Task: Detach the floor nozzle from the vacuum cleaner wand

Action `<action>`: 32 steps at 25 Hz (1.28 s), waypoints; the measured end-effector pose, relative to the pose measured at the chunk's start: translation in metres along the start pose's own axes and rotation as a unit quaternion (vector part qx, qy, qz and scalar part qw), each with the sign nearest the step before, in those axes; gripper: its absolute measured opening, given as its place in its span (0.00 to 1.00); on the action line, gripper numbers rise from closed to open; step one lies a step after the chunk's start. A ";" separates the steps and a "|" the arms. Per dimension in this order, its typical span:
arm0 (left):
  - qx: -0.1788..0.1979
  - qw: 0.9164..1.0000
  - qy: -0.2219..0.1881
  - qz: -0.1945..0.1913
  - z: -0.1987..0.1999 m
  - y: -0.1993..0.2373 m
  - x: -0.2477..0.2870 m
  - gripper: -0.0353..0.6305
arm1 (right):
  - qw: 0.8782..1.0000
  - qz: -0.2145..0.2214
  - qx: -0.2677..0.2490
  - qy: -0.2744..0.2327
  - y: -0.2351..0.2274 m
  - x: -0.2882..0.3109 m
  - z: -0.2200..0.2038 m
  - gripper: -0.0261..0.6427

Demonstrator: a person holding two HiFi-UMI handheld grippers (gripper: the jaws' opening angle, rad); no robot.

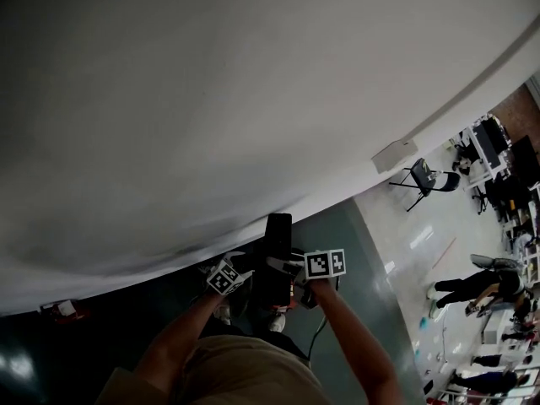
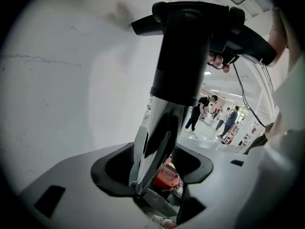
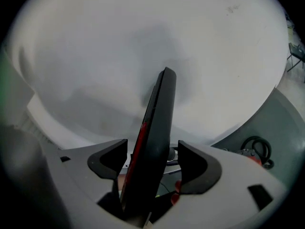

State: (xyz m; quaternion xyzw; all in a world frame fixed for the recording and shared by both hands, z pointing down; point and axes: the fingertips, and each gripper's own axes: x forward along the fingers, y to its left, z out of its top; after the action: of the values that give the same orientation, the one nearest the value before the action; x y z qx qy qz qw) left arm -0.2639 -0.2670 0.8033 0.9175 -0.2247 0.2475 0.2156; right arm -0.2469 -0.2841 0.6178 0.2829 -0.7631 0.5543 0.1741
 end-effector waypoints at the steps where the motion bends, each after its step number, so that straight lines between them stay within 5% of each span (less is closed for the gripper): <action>1: 0.001 1.000 -0.001 -0.002 -0.001 0.000 0.003 0.43 | 1.000 -0.007 -0.002 0.008 -0.001 0.004 -0.002 0.51; 6: 0.005 1.000 -0.017 -0.006 0.003 0.002 0.002 0.32 | 0.999 -0.003 0.049 0.013 0.001 0.016 -0.006 0.46; 14: 0.097 0.993 -0.016 -0.063 -0.001 -0.048 0.002 0.30 | 0.993 0.046 0.098 -0.043 0.008 -0.021 -0.044 0.38; 16: 0.105 0.991 -0.029 -0.077 -0.001 -0.065 0.004 0.30 | 0.995 0.027 0.083 -0.044 0.009 -0.036 -0.057 0.38; 19: 0.160 0.983 0.007 -0.091 -0.004 -0.098 0.002 0.30 | 1.000 -0.017 0.006 -0.007 0.012 -0.061 -0.077 0.38; 23: 0.221 0.970 0.015 -0.103 -0.008 -0.128 0.016 0.28 | 0.998 0.057 0.031 -0.016 -0.011 -0.088 -0.093 0.38; 27: 0.207 0.973 0.010 -0.101 -0.003 -0.135 0.029 0.28 | 0.995 -0.058 -0.081 0.002 -0.010 -0.106 -0.094 0.38; 31: 0.253 0.961 0.039 -0.100 -0.003 -0.158 0.038 0.28 | 0.999 0.018 -0.038 0.001 -0.029 -0.130 -0.097 0.38; 32: 0.259 0.959 0.045 -0.103 -0.003 -0.160 0.042 0.28 | 0.999 0.008 -0.047 0.001 -0.029 -0.134 -0.098 0.38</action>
State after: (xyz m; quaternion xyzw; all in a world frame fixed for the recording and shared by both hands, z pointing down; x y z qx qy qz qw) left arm -0.1493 -0.1489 0.7829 0.9481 -0.0473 0.3144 0.0042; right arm -0.1290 -0.1665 0.5939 0.2680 -0.7901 0.5198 0.1836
